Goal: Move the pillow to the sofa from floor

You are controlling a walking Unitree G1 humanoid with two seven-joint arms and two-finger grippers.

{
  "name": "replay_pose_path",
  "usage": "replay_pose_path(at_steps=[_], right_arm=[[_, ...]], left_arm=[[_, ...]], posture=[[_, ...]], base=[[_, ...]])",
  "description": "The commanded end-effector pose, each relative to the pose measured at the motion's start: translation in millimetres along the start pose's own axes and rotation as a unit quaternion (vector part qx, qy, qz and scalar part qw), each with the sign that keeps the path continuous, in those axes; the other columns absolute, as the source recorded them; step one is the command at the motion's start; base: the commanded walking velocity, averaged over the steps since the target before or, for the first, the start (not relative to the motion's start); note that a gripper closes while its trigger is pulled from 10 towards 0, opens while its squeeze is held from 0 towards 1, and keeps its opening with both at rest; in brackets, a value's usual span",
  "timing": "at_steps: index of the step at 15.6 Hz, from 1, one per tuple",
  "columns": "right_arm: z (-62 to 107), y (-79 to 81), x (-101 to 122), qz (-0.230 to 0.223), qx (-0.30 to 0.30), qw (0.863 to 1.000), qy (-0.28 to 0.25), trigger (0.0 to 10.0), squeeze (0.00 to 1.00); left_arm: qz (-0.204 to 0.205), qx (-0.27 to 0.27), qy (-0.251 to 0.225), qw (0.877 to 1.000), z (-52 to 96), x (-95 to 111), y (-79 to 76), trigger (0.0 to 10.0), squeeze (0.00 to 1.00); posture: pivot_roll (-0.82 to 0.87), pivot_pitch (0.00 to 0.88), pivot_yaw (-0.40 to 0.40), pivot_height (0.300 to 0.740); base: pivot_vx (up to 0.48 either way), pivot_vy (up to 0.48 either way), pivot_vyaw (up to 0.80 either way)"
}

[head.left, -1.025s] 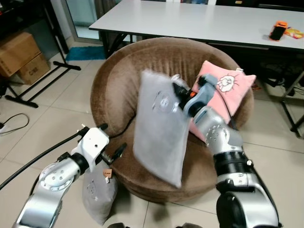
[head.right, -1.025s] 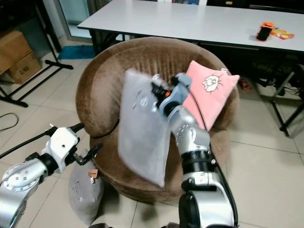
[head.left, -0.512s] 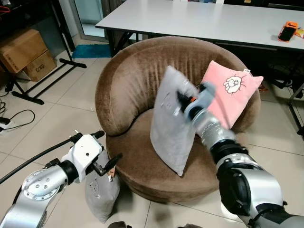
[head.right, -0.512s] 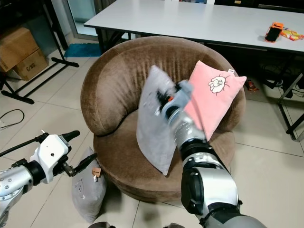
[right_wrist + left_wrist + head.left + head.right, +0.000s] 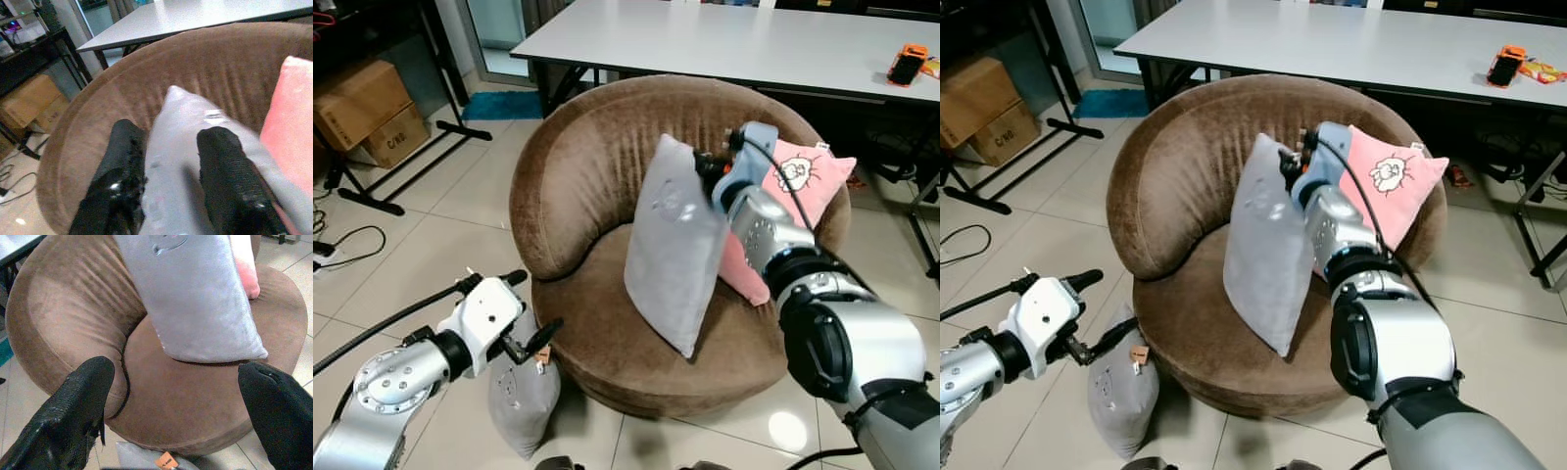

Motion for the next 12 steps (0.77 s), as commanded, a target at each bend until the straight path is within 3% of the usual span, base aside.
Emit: replay_pose_path(at_steps=[1, 2, 3, 4, 5, 7, 9, 11, 12], right_arm=[[0.0, -11.5, 10.4, -0.006, -0.023, 1.000, -0.016, 10.0, 1.00], [1.0, -21.8, 22.5, 0.000, -0.037, 0.998, -0.041, 10.0, 1.00], [1.5, -25.1, 24.6, -0.004, -0.040, 0.998, -0.045, 10.0, 0.85], [1.8, -27.3, 24.6, -0.007, -0.039, 0.998, -0.043, 10.0, 0.39], [2.1, -28.1, 24.4, -0.007, -0.033, 0.998, -0.043, 10.0, 0.00], [9.8, -26.5, 6.5, 0.031, 0.027, 0.998, -0.050, 10.0, 0.00], [28.5, -32.9, -22.4, 0.028, 0.037, 0.997, -0.066, 10.0, 0.00], [68.1, -27.0, -48.0, 0.028, 0.040, 0.997, -0.061, 10.0, 0.00], [78.7, -23.1, -52.8, 0.034, 0.043, 0.997, -0.058, 10.0, 0.00]], left_arm=[[-0.006, 0.018, 0.002, 1.000, 0.1, 1.0, 7.9, 10.0, 0.00], [-0.006, 0.027, -0.002, 1.000, -3.6, 2.2, 11.0, 10.0, 0.00], [-0.005, 0.035, -0.004, 0.999, -4.6, 2.4, 13.2, 10.0, 0.00], [-0.002, 0.047, -0.006, 0.999, -6.2, 2.3, 16.8, 10.0, 0.00], [0.002, 0.064, -0.011, 0.998, -7.4, 2.8, 21.6, 10.0, 0.00], [0.078, 0.148, -0.065, 0.984, -11.5, 12.1, 40.0, 10.0, 0.00], [0.088, 0.180, -0.075, 0.977, -11.2, 9.5, 42.8, 10.0, 0.00], [0.100, 0.198, -0.078, 0.972, -11.6, 4.4, 41.1, 10.0, 0.00], [0.101, 0.199, -0.077, 0.972, -12.5, 3.4, 39.8, 10.0, 0.00]], posture=[[0.13, 0.016, 0.033, 0.740], [0.13, 0.002, 0.031, 0.740], [0.12, 0.000, 0.031, 0.740], [0.12, 0.000, 0.030, 0.740], [0.11, 0.000, 0.027, 0.740], [0.06, 0.000, 0.021, 0.740], [0.03, 0.000, 0.036, 0.740], [0.00, 0.000, 0.047, 0.740], [-0.01, 0.000, 0.047, 0.740]], base=[[0.000, 0.000, 0.00], [0.000, 0.000, 0.00], [0.000, 0.000, 0.00], [0.000, 0.000, 0.00], [0.000, 0.000, 0.00], [0.000, 0.000, 0.00], [0.000, 0.000, 0.00], [0.000, 0.000, 0.00], [0.000, 0.000, 0.00]])
Point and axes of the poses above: a point about 5 cm out from each wrist's last joint towards the gripper, its own z axis pointing back from the gripper into the wrist, its own x axis along the axis of the wrist's last joint, y = z × x, the point moved 6 cm from there along -z, pointing out of the wrist towards the gripper, and after that the axes turned 11 degrees about z, right-handed, at the moved point
